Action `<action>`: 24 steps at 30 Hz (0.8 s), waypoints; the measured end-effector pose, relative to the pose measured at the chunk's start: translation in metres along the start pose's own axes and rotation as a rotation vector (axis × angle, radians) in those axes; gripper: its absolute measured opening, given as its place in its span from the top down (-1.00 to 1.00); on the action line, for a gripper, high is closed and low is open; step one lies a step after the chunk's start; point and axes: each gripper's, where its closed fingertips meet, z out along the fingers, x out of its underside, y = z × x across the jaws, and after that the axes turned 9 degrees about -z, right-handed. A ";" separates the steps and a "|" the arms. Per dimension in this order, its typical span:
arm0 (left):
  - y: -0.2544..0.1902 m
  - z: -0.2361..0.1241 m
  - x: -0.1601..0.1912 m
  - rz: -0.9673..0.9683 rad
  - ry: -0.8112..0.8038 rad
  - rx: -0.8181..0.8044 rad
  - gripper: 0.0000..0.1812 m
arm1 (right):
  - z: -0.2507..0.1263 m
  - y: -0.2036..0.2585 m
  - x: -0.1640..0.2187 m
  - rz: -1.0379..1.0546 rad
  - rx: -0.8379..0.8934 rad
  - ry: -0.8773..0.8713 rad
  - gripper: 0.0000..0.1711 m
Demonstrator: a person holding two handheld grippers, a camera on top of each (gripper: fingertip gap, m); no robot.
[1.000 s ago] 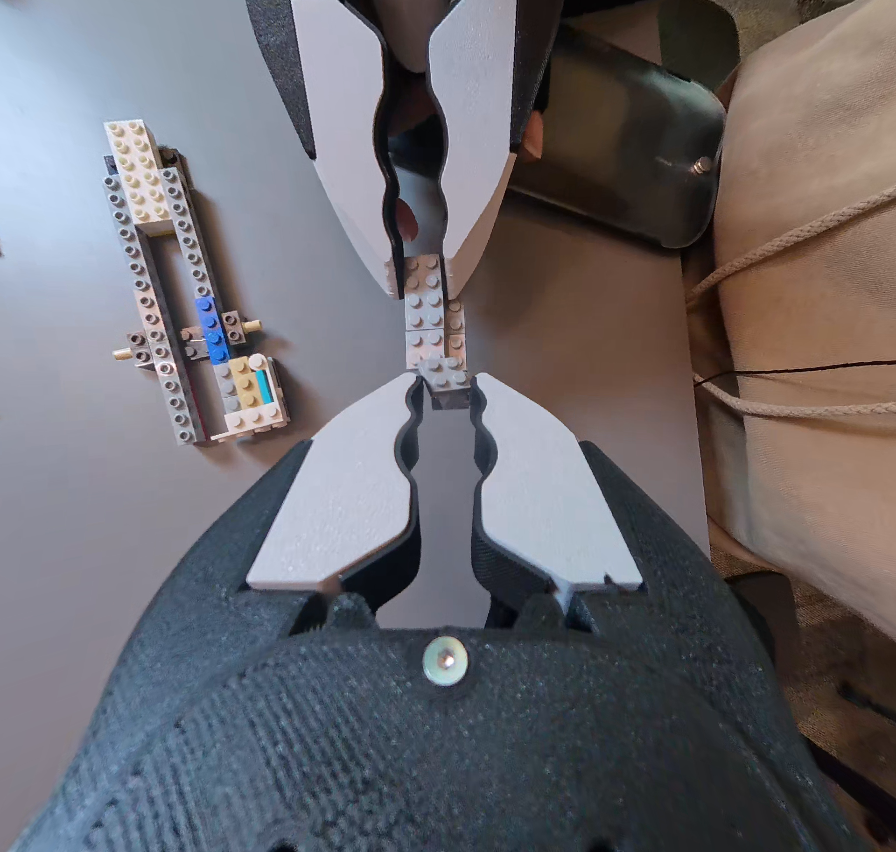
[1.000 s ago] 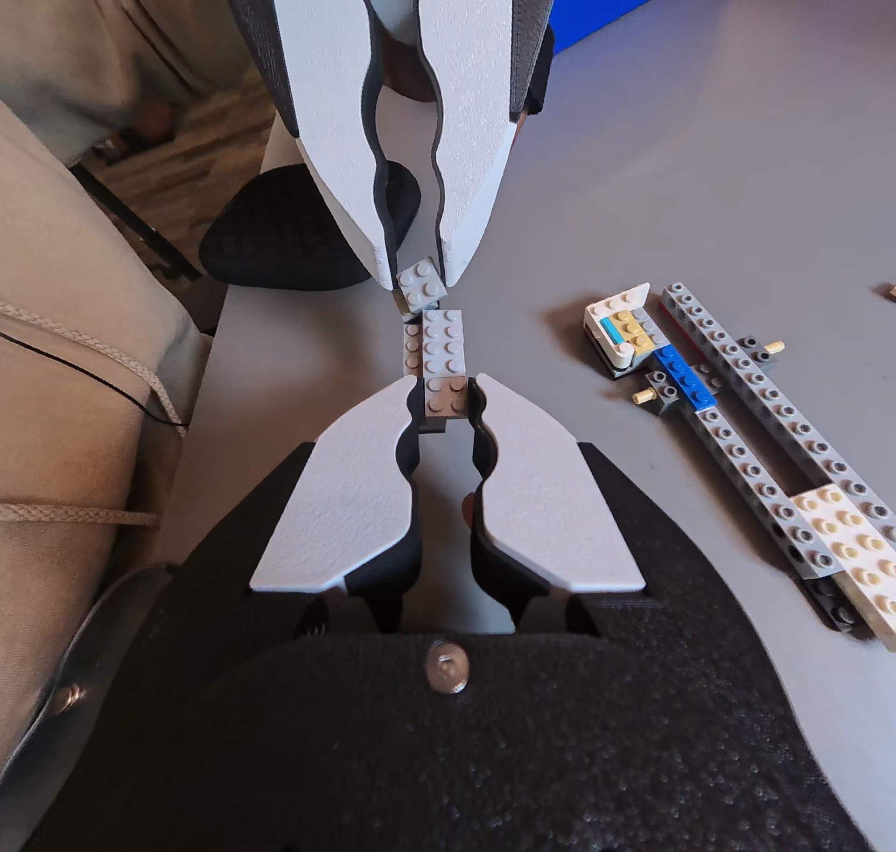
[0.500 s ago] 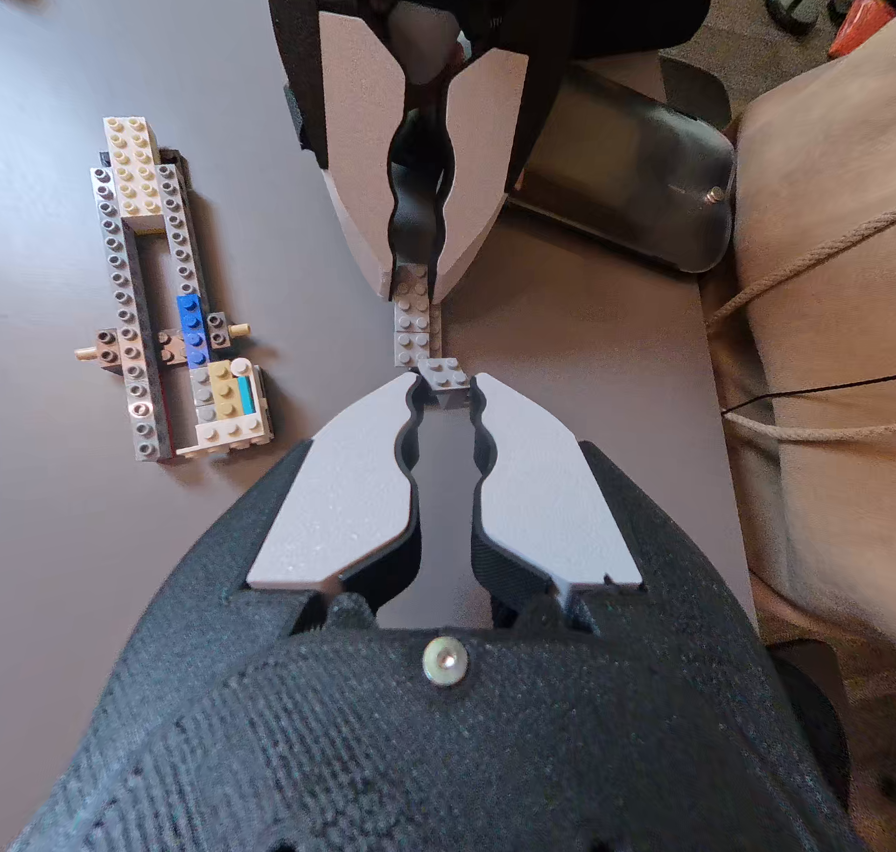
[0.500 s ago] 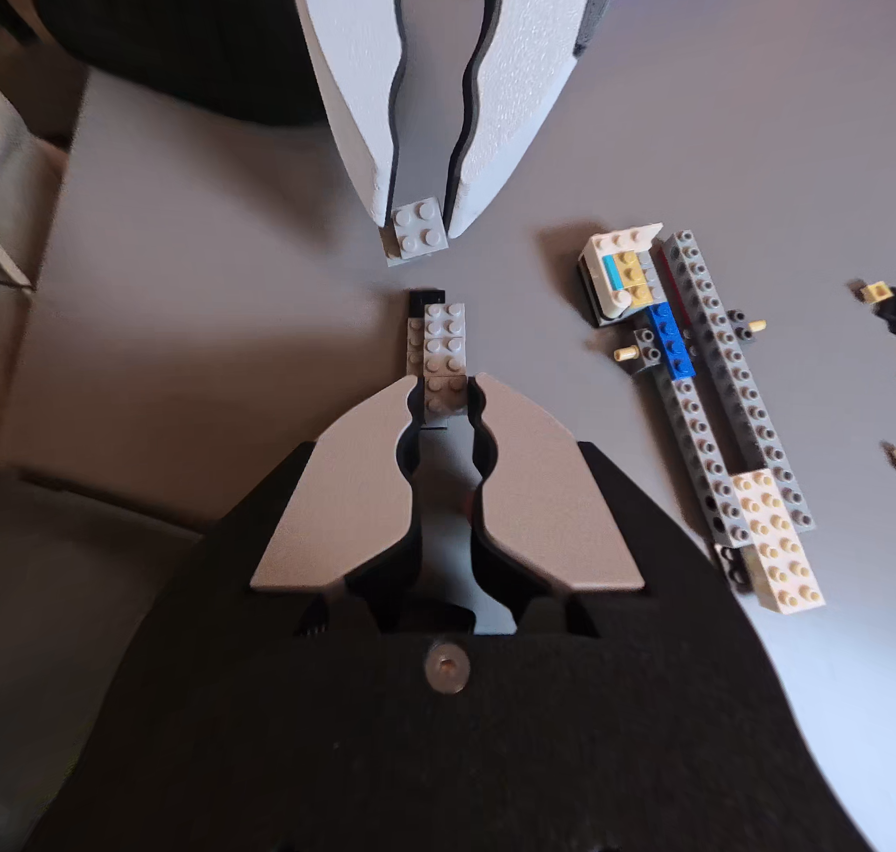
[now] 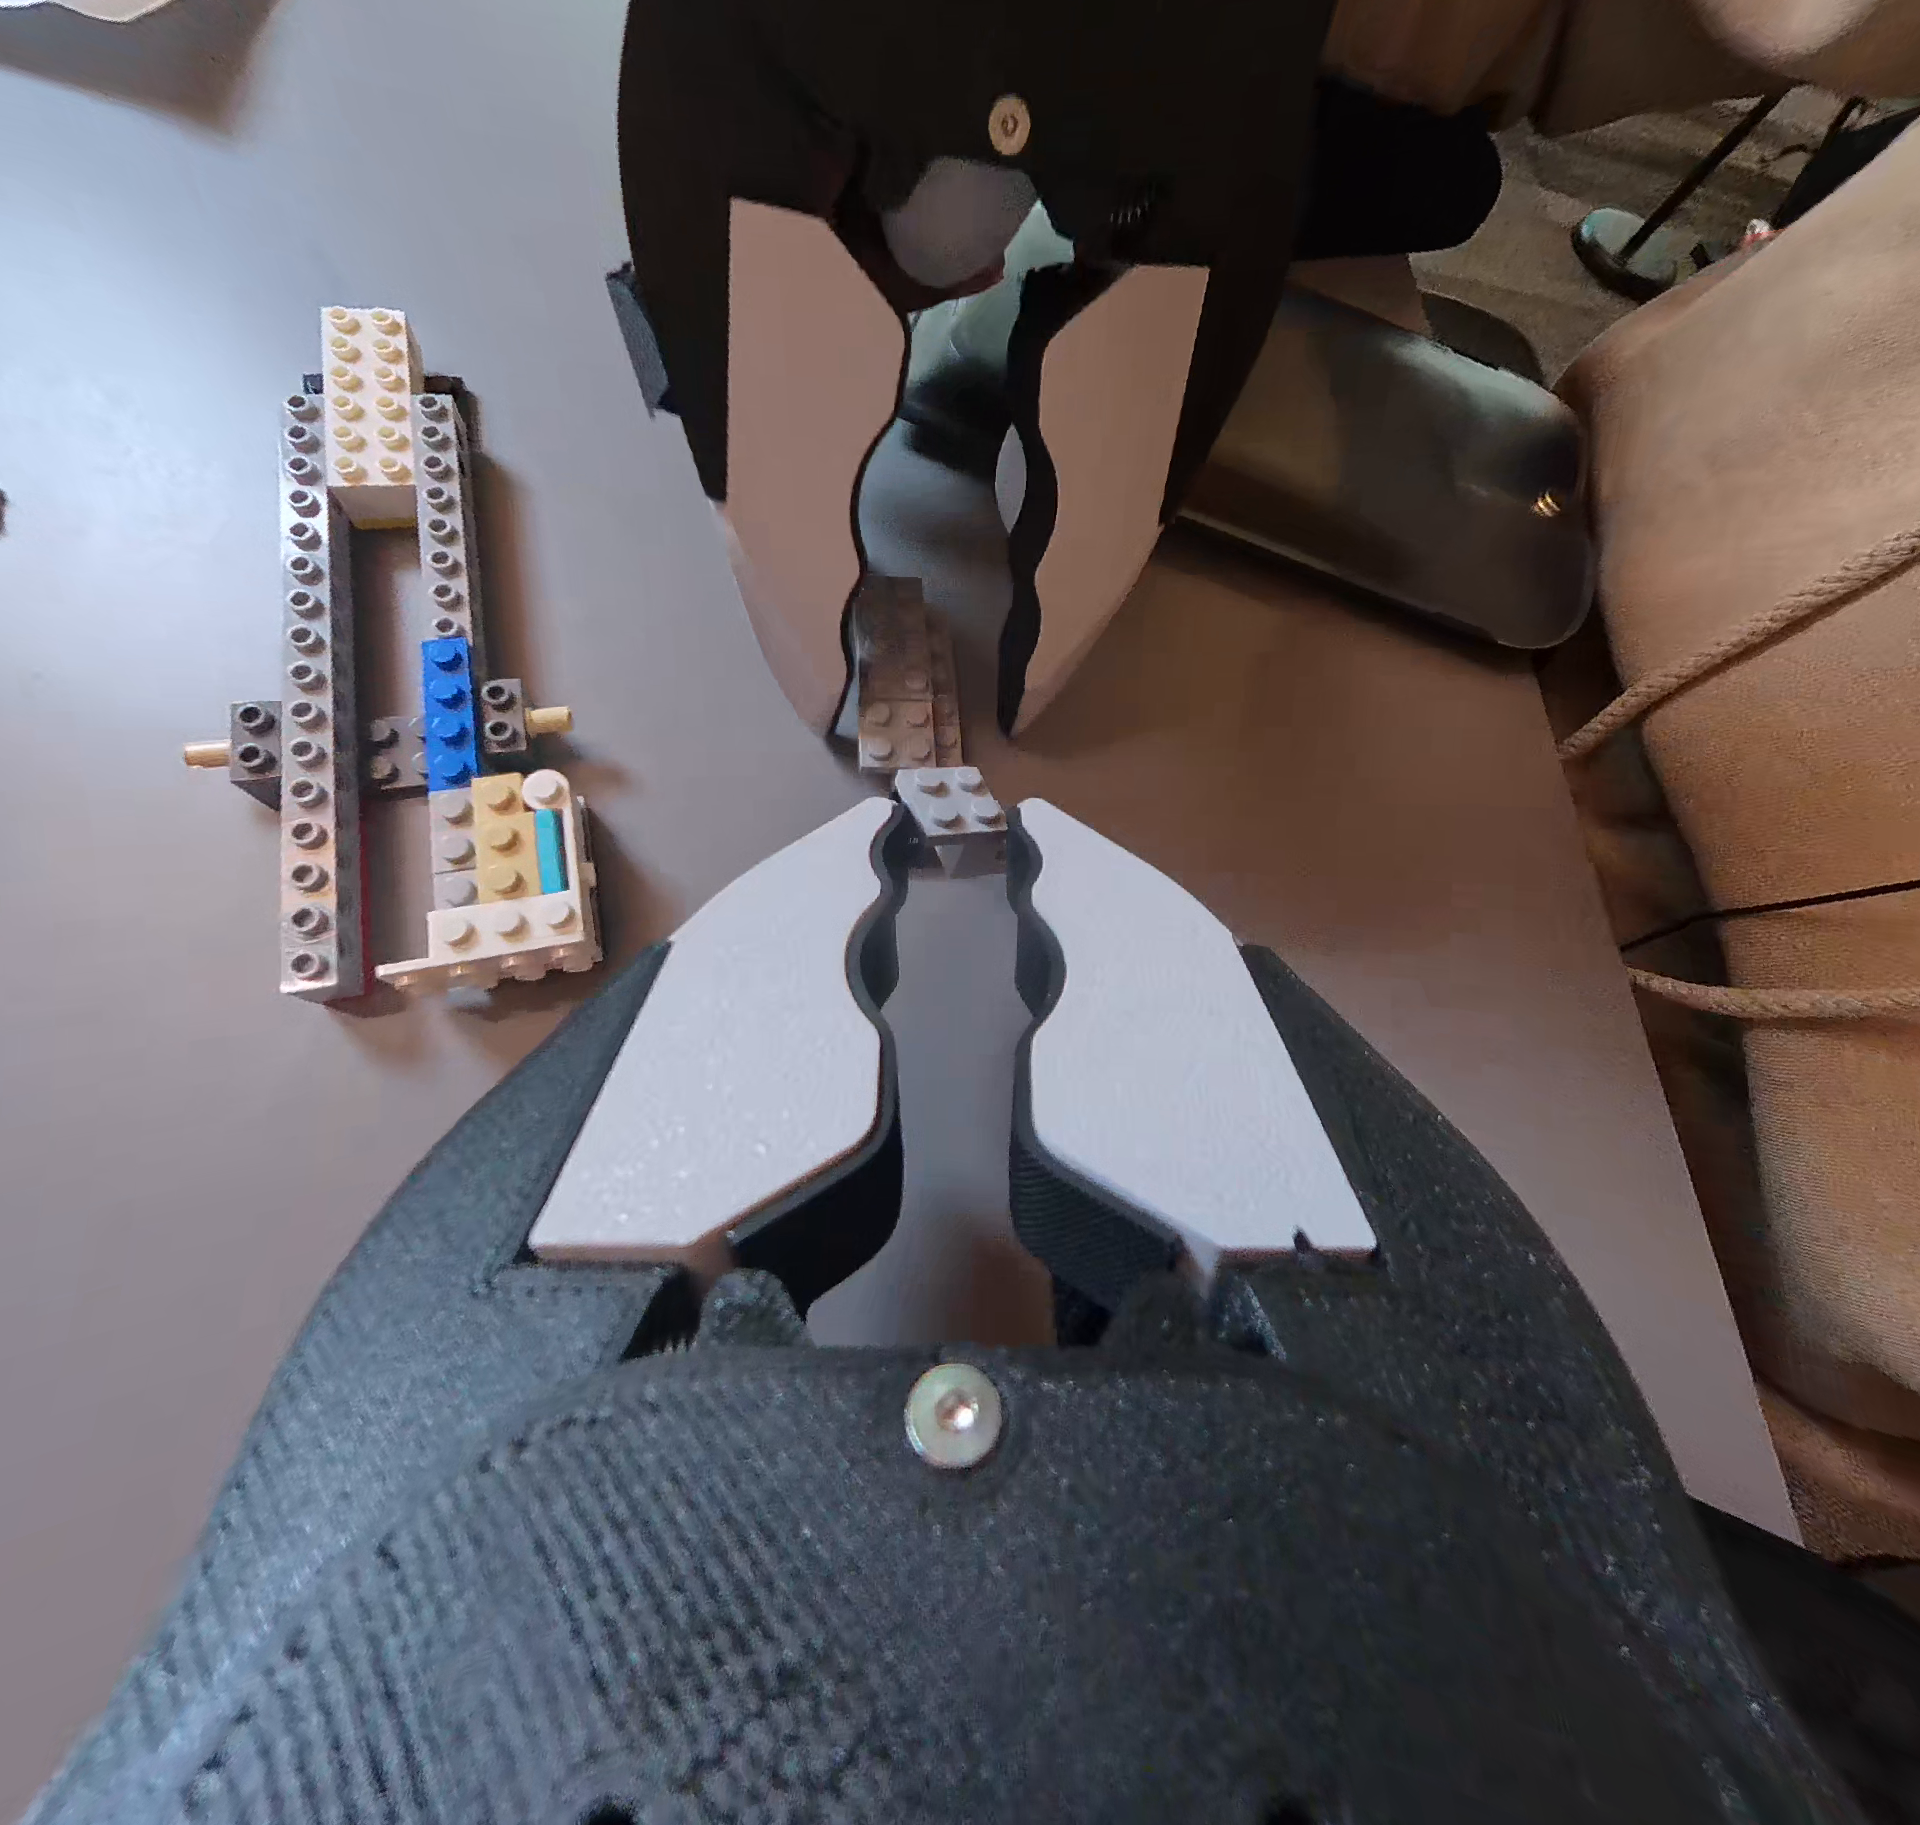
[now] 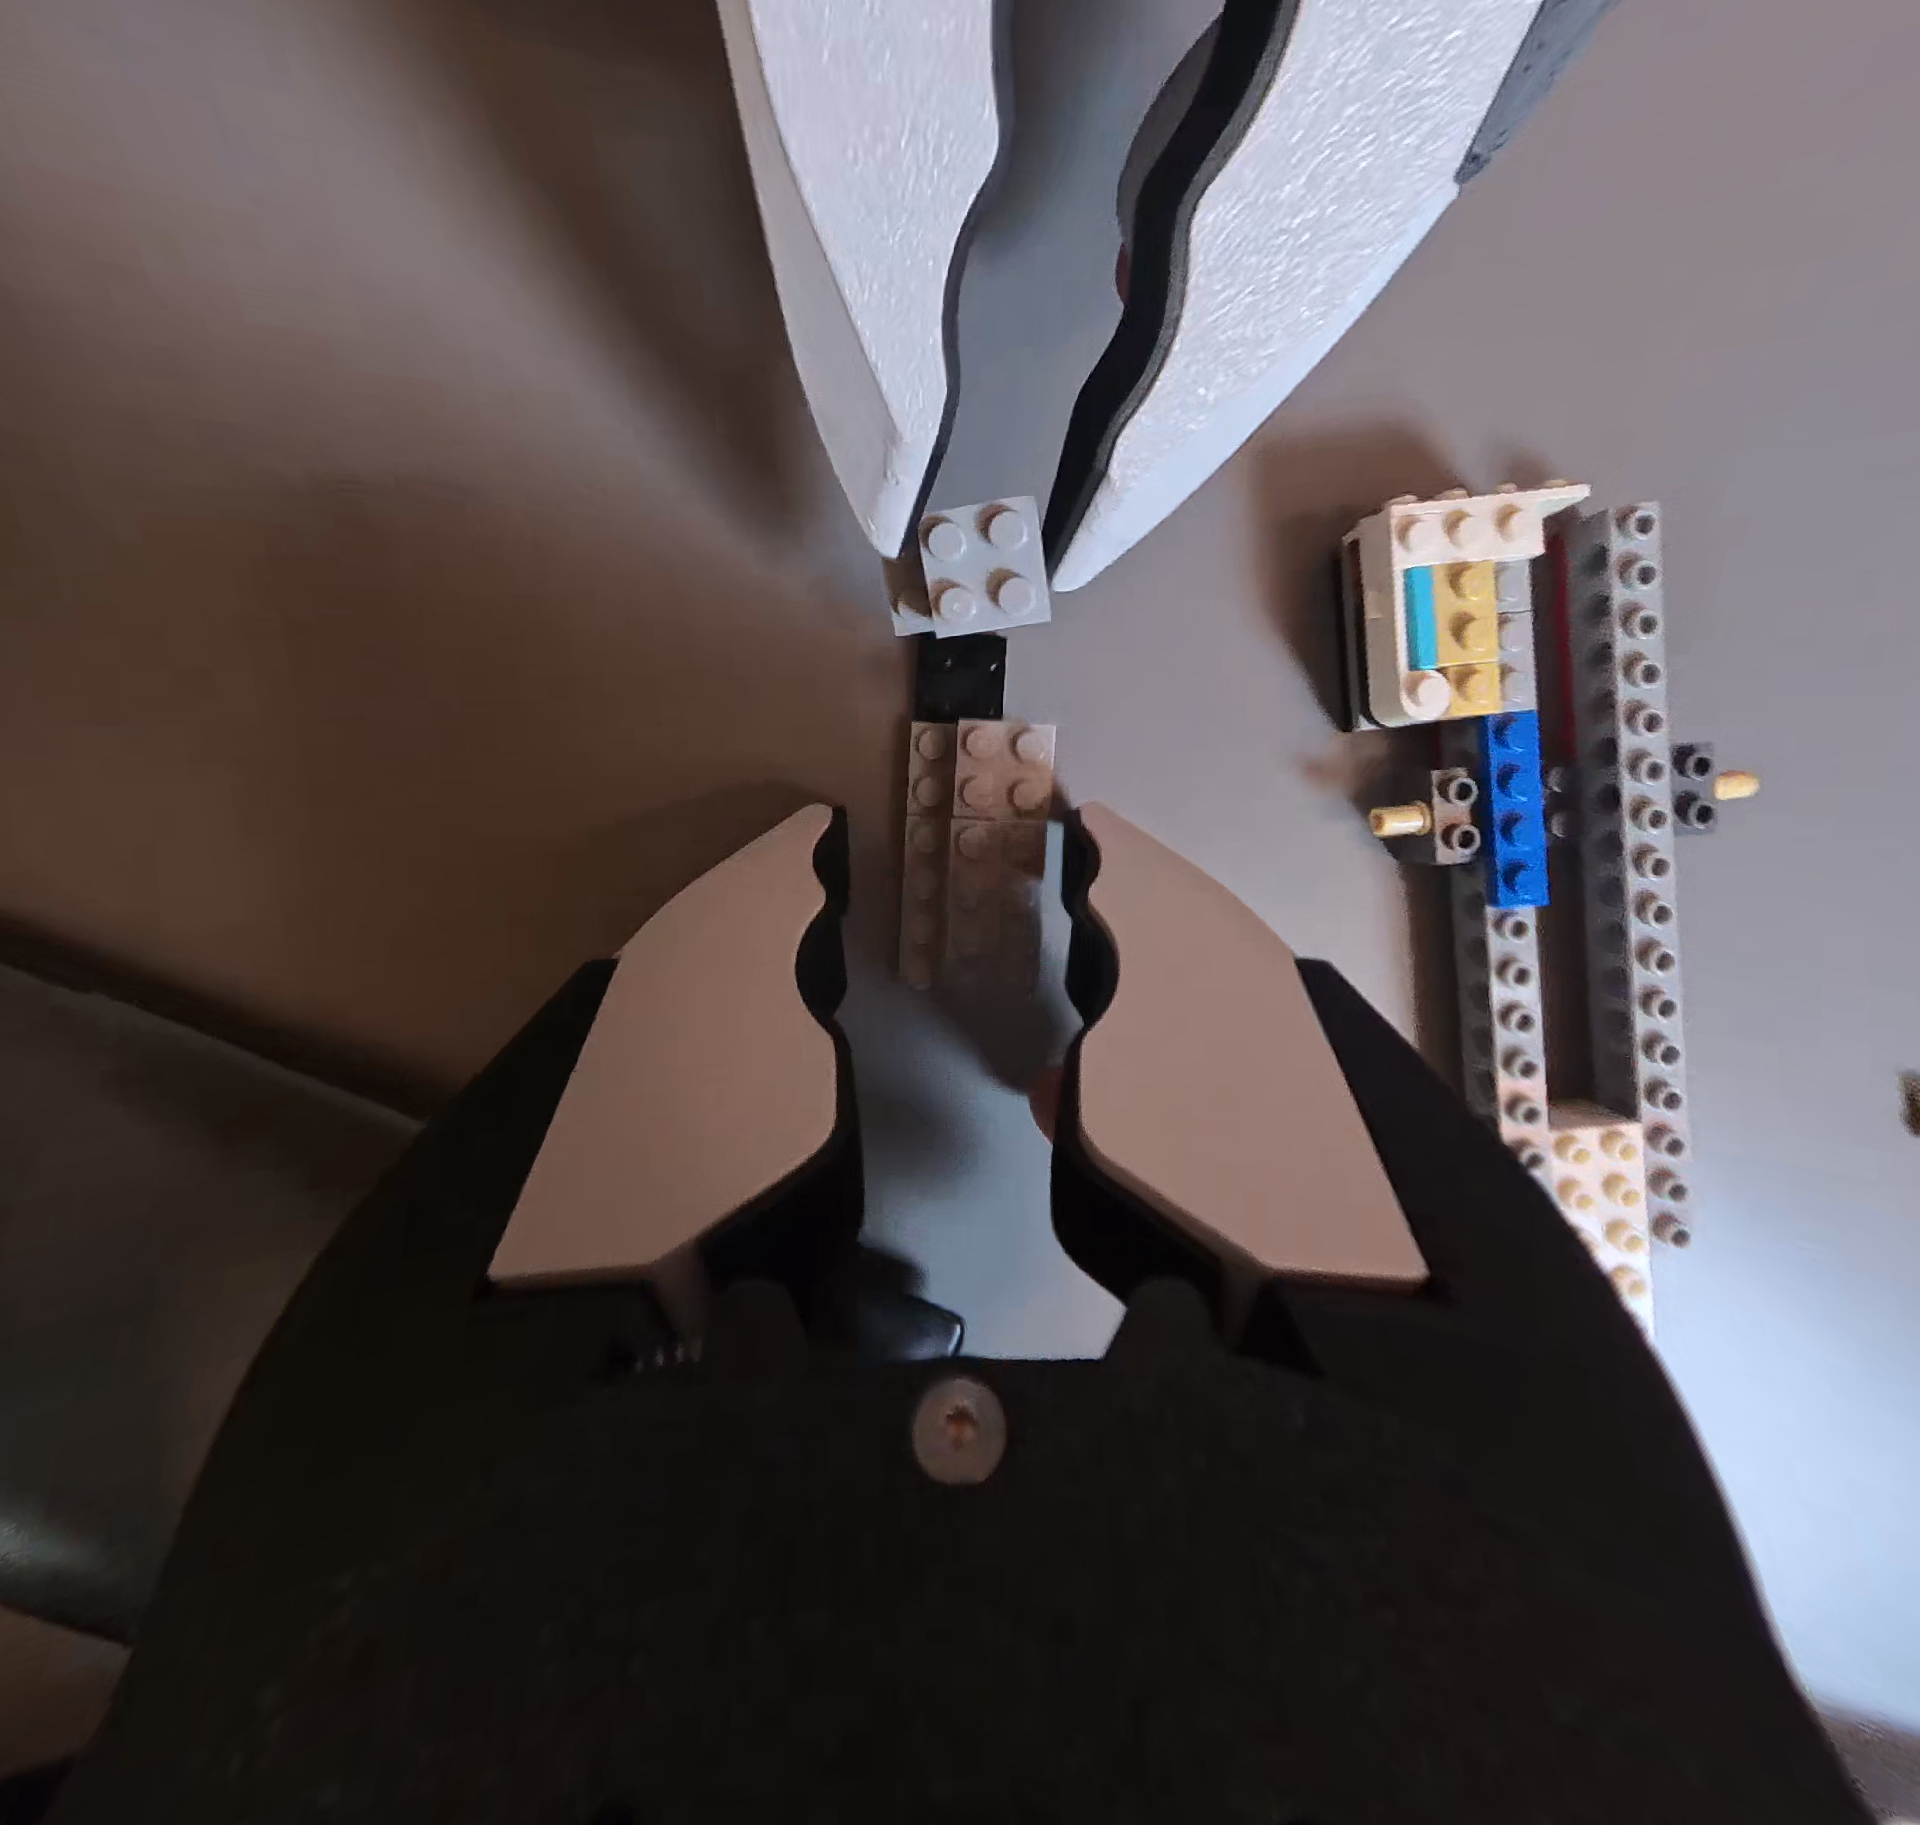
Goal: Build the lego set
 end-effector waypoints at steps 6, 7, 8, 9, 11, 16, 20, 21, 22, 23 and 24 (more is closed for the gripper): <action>0.001 -0.007 0.001 0.001 -0.052 0.017 0.80 | 0.005 -0.004 -0.007 -0.013 -0.028 -0.012 0.71; 0.000 -0.007 0.002 0.000 -0.055 0.022 0.80 | 0.006 -0.004 -0.009 -0.013 -0.021 -0.037 0.71; 0.000 -0.007 0.003 0.001 -0.057 0.024 0.80 | 0.005 -0.004 -0.011 -0.011 -0.014 -0.071 0.71; -0.001 -0.007 0.003 0.002 -0.060 0.027 0.80 | 0.004 -0.003 -0.015 -0.010 -0.016 -0.114 0.71; -0.003 -0.008 0.001 0.005 -0.077 0.038 0.80 | -0.001 -0.002 -0.022 0.008 -0.012 -0.198 0.71; -0.008 -0.011 -0.005 0.005 -0.106 0.056 0.80 | -0.012 -0.004 -0.033 0.042 -0.018 -0.342 0.71; -0.008 -0.012 -0.005 0.003 -0.104 0.056 0.80 | -0.011 -0.003 -0.036 0.043 -0.029 -0.378 0.71; -0.008 -0.012 -0.005 0.003 -0.101 0.054 0.80 | -0.010 -0.003 -0.036 0.042 -0.028 -0.381 0.71; -0.008 -0.012 -0.005 0.002 -0.104 0.055 0.81 | -0.011 -0.003 -0.036 0.041 -0.029 -0.390 0.71; -0.009 -0.013 -0.006 -0.002 -0.109 0.063 0.81 | -0.011 -0.003 -0.038 0.042 -0.029 -0.403 0.71; -0.009 -0.013 -0.007 -0.010 -0.112 0.070 0.81 | -0.011 -0.003 -0.039 0.041 -0.027 -0.411 0.71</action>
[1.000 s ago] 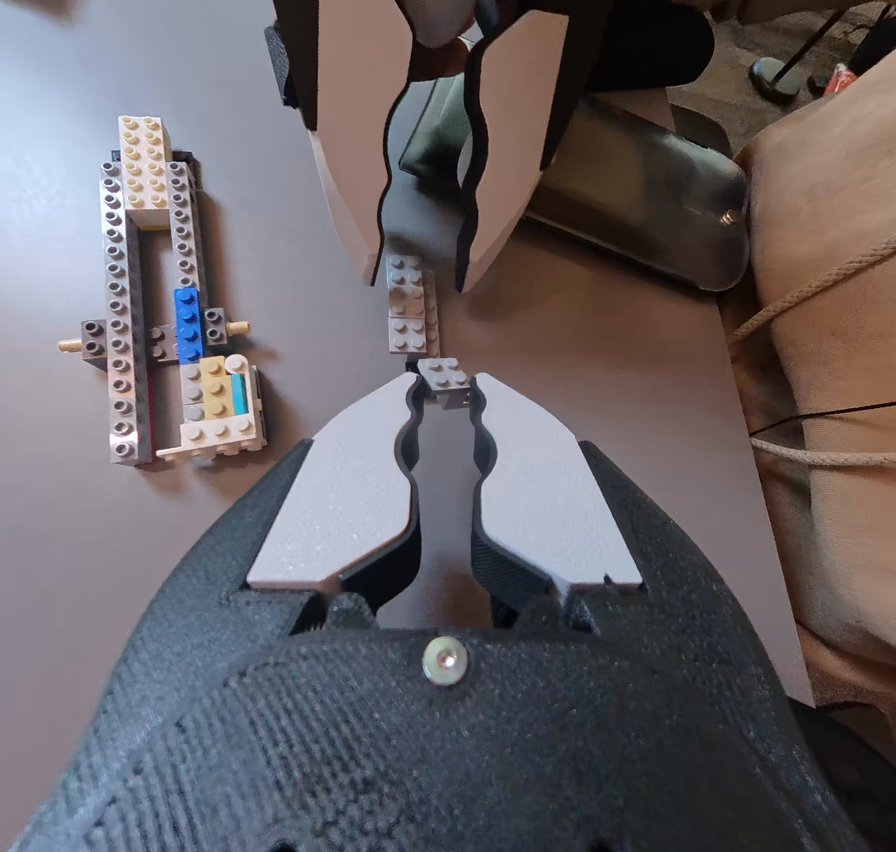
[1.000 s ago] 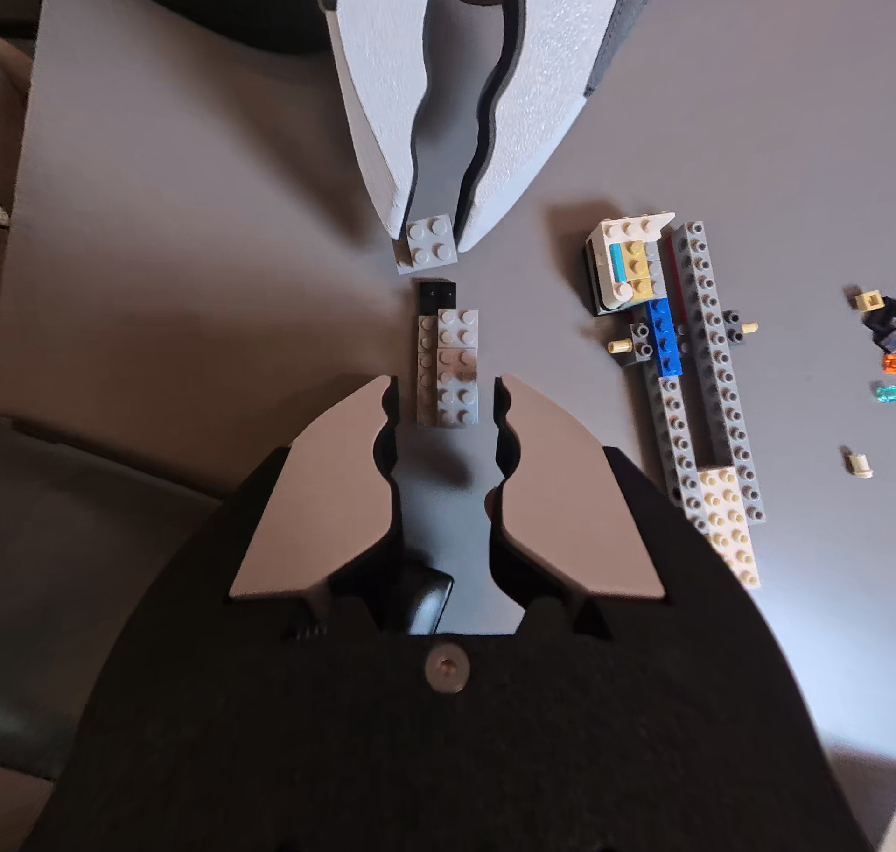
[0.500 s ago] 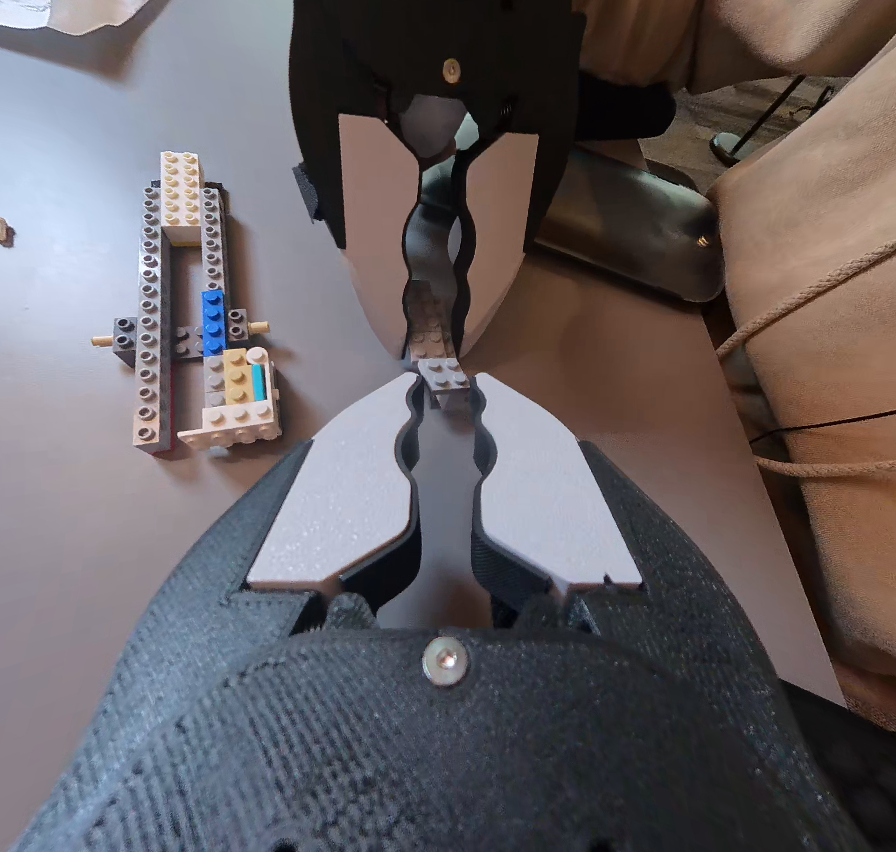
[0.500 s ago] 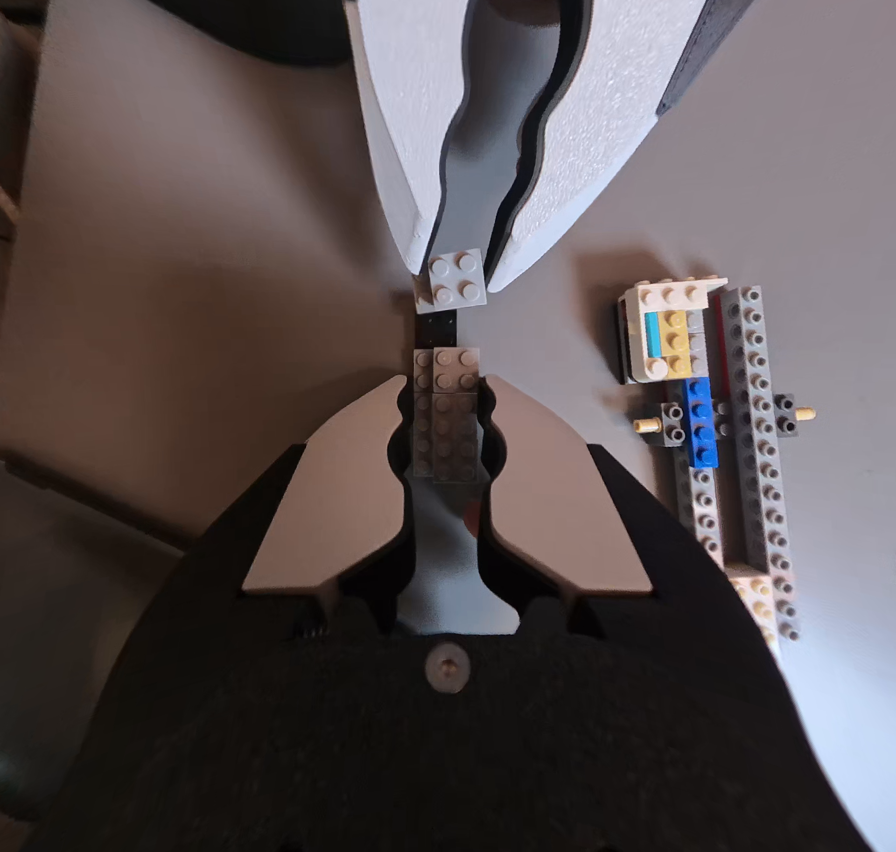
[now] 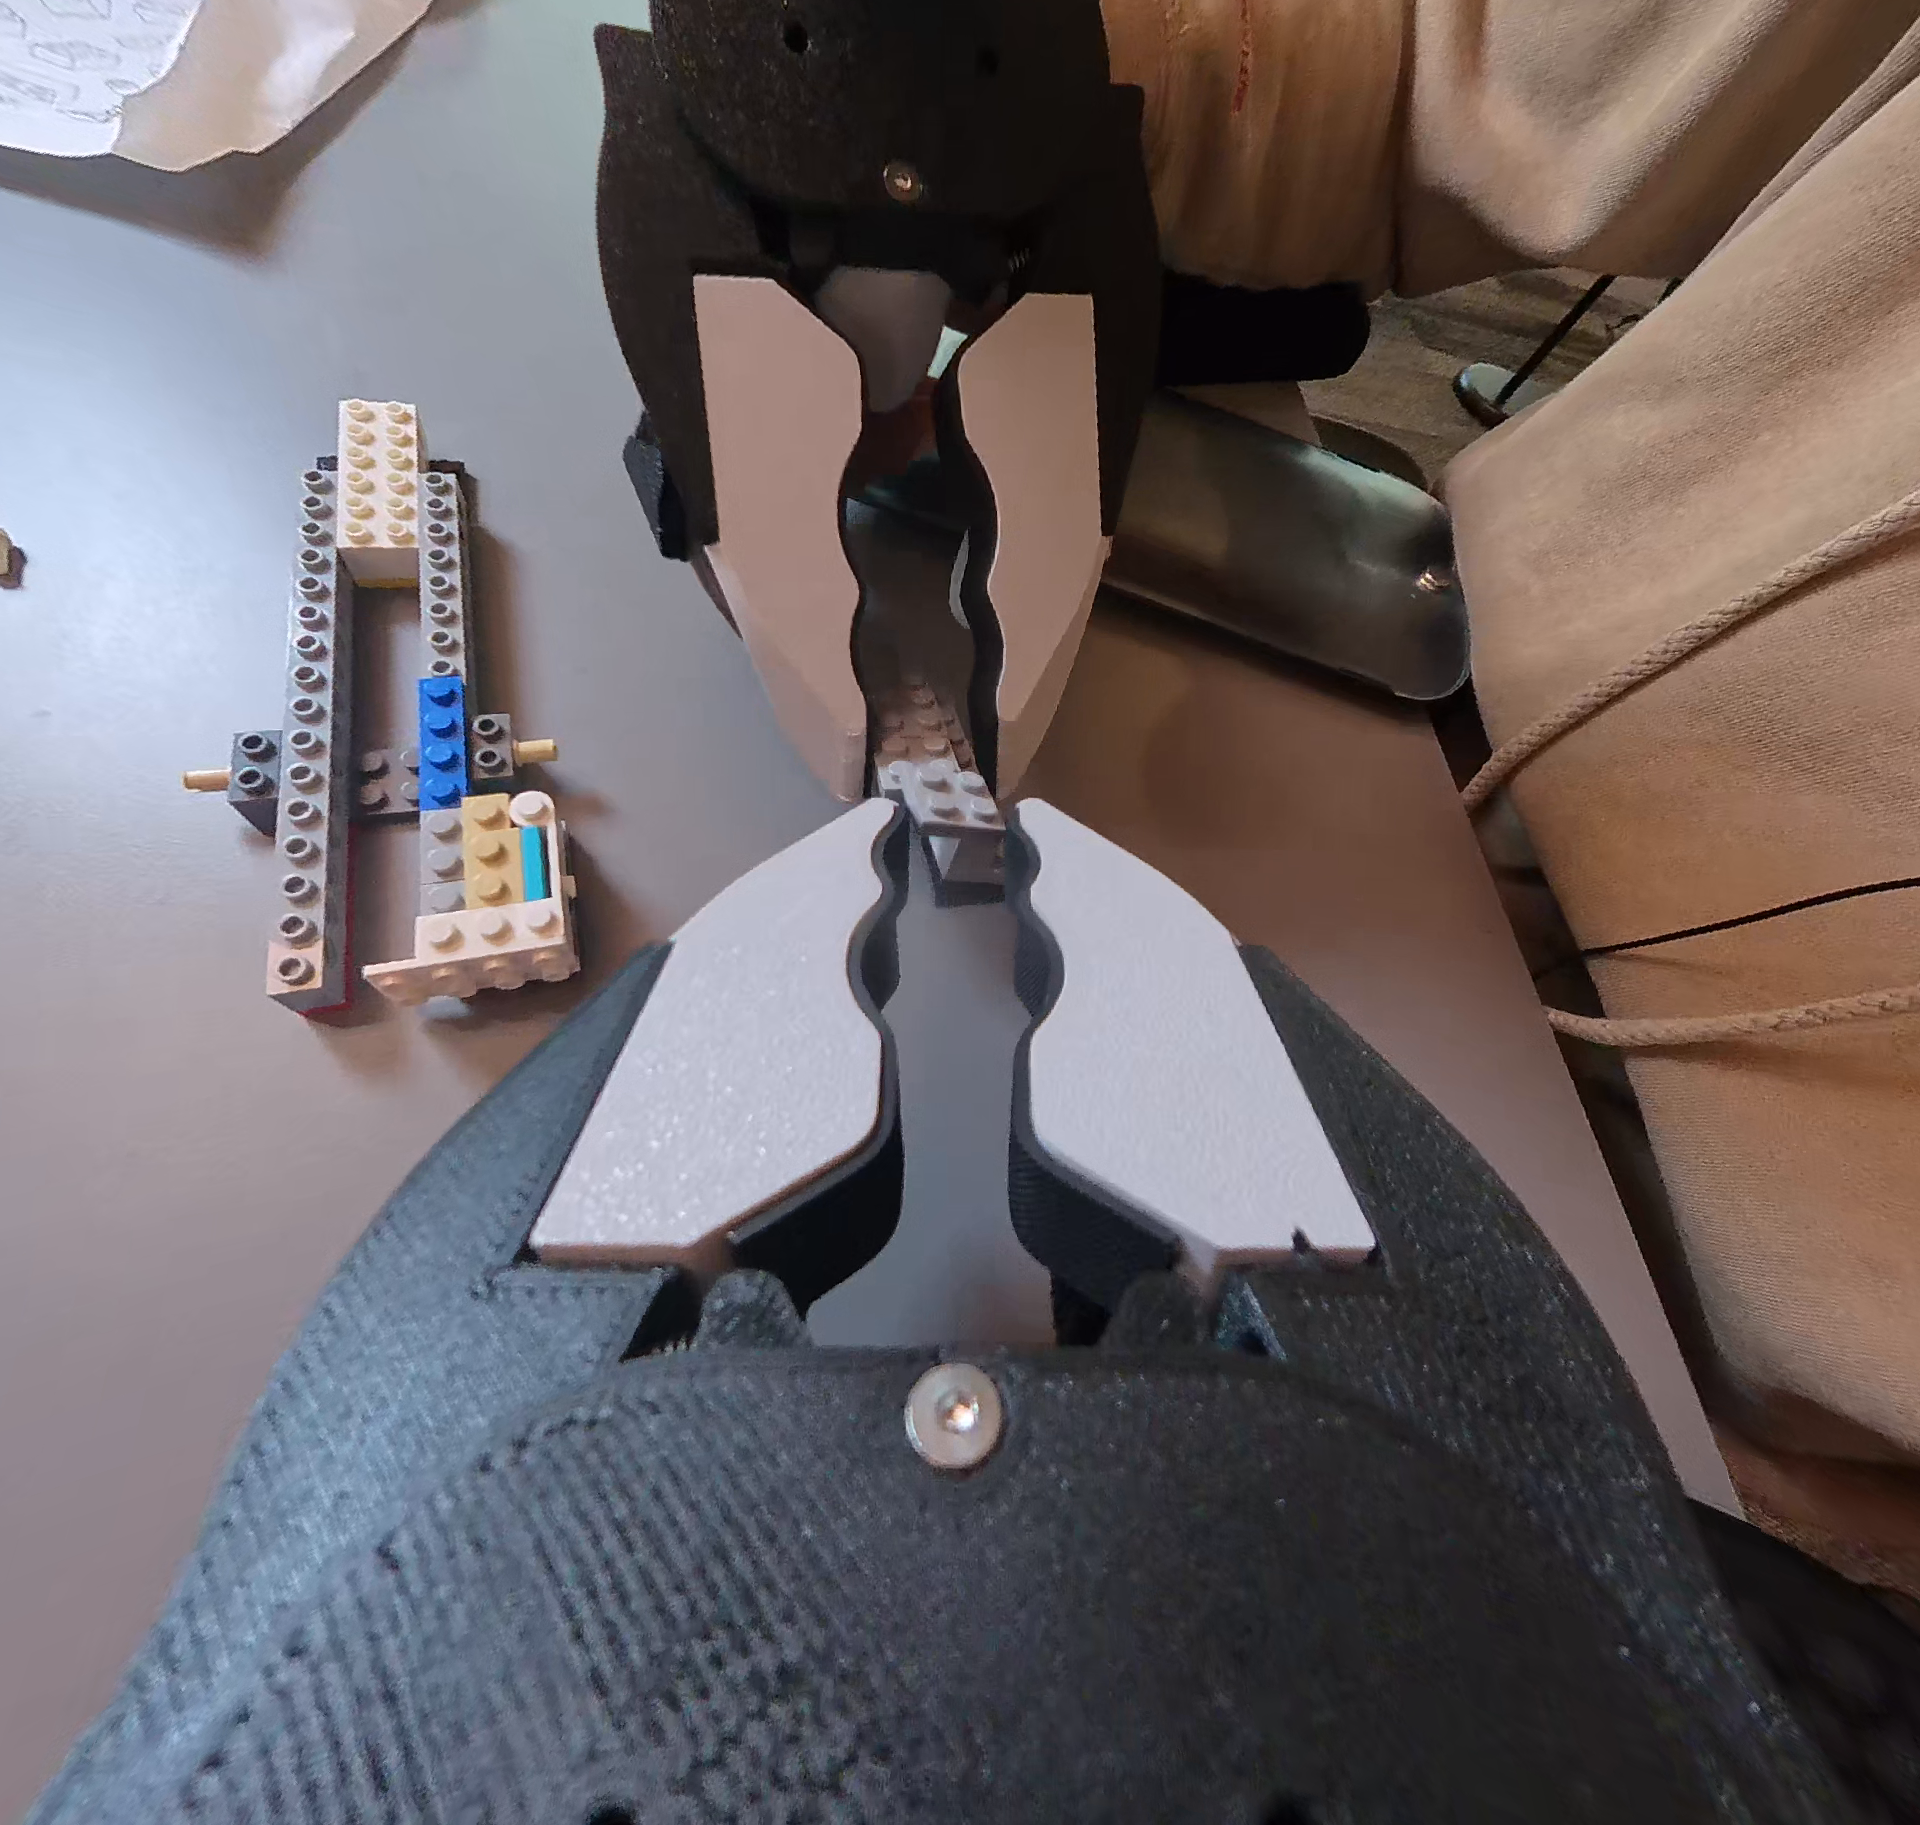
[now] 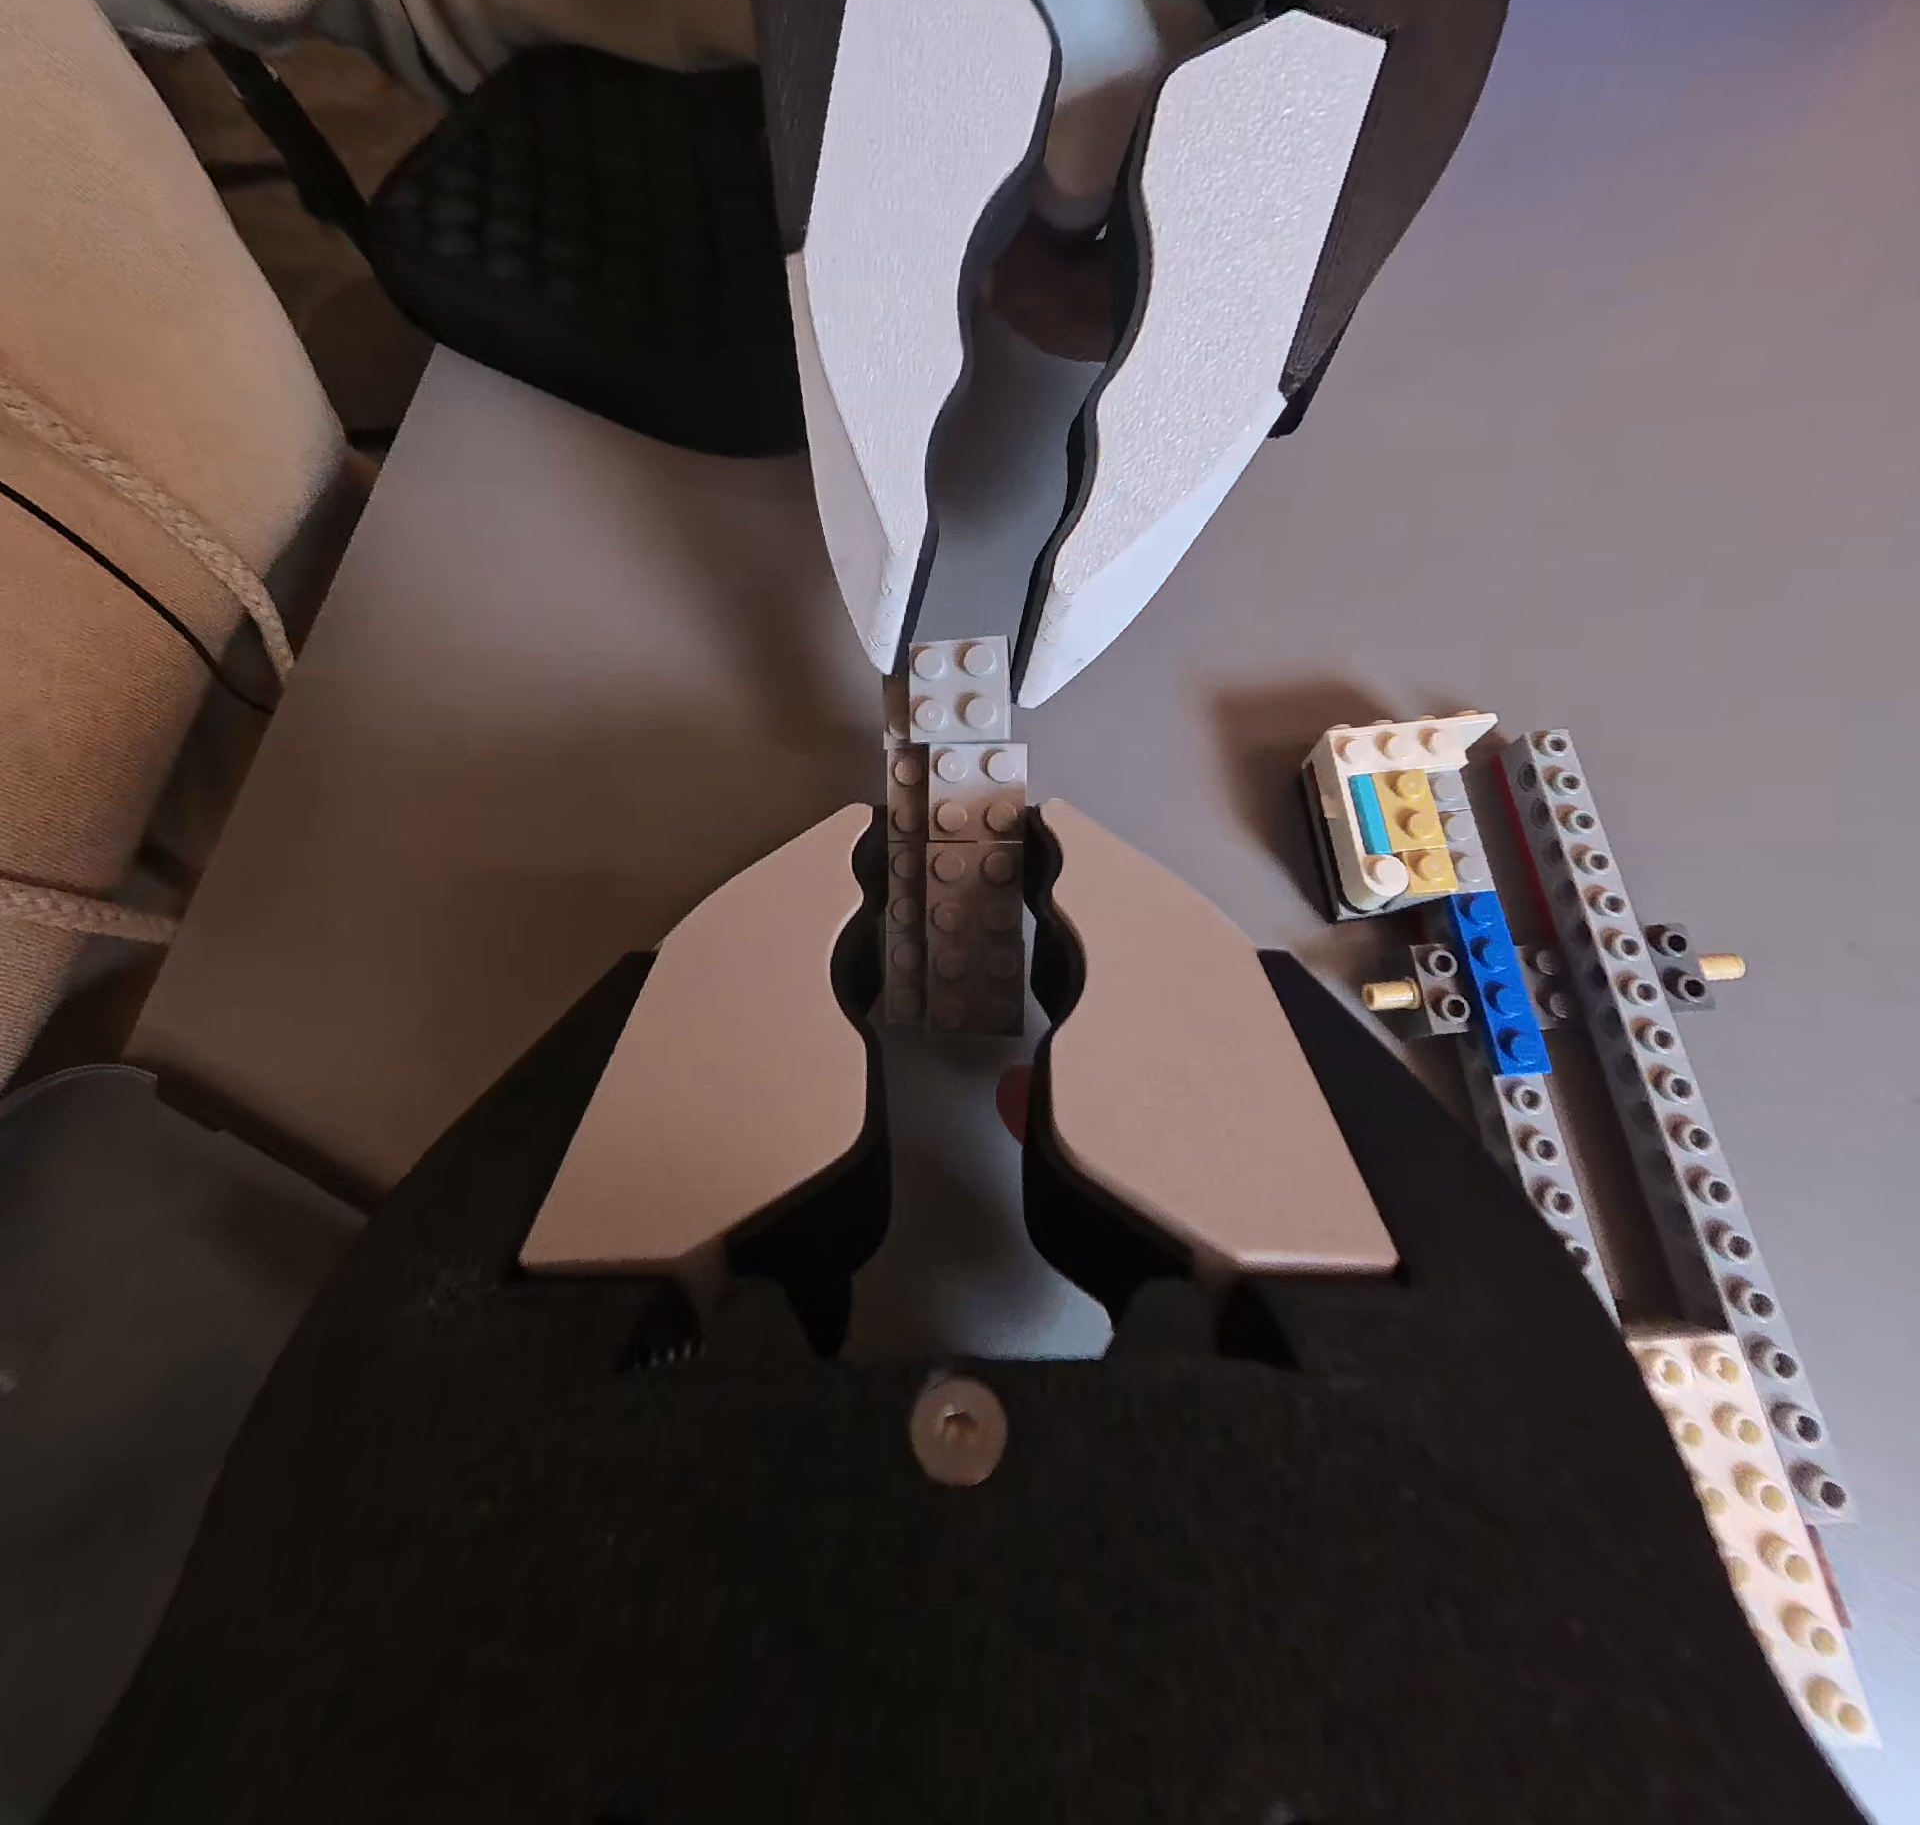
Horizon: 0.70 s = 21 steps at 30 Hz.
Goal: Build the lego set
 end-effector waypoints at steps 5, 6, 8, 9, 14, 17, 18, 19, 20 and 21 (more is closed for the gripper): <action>0.004 -0.003 -0.001 -0.031 -0.012 -0.006 0.80 | 0.000 -0.002 -0.003 -0.006 0.010 -0.039 0.71; 0.004 -0.004 -0.002 -0.036 -0.017 -0.001 0.80 | 0.000 -0.003 -0.003 -0.004 0.014 -0.040 0.71; 0.004 -0.004 -0.003 -0.044 -0.025 0.002 0.79 | 0.001 -0.004 -0.004 -0.004 0.021 -0.047 0.71; 0.004 -0.005 -0.004 -0.045 -0.027 0.003 0.79 | 0.001 -0.004 -0.004 -0.004 0.022 -0.051 0.71; 0.004 -0.007 -0.007 -0.057 -0.049 0.008 0.78 | 0.000 -0.007 -0.006 -0.015 0.041 -0.066 0.71; 0.005 -0.009 -0.009 -0.059 -0.057 0.004 0.78 | 0.000 -0.009 -0.007 -0.029 0.062 -0.074 0.71; 0.006 -0.010 -0.009 -0.060 -0.060 0.000 0.78 | -0.001 -0.010 -0.008 -0.034 0.070 -0.078 0.71; 0.006 -0.010 -0.010 -0.060 -0.063 -0.003 0.77 | -0.001 -0.011 -0.008 -0.042 0.081 -0.078 0.71; 0.007 -0.010 -0.010 -0.060 -0.066 -0.007 0.77 | -0.002 -0.012 -0.009 -0.050 0.094 -0.078 0.71; 0.008 -0.011 -0.011 -0.060 -0.071 -0.012 0.77 | -0.002 -0.013 -0.009 -0.058 0.103 -0.077 0.71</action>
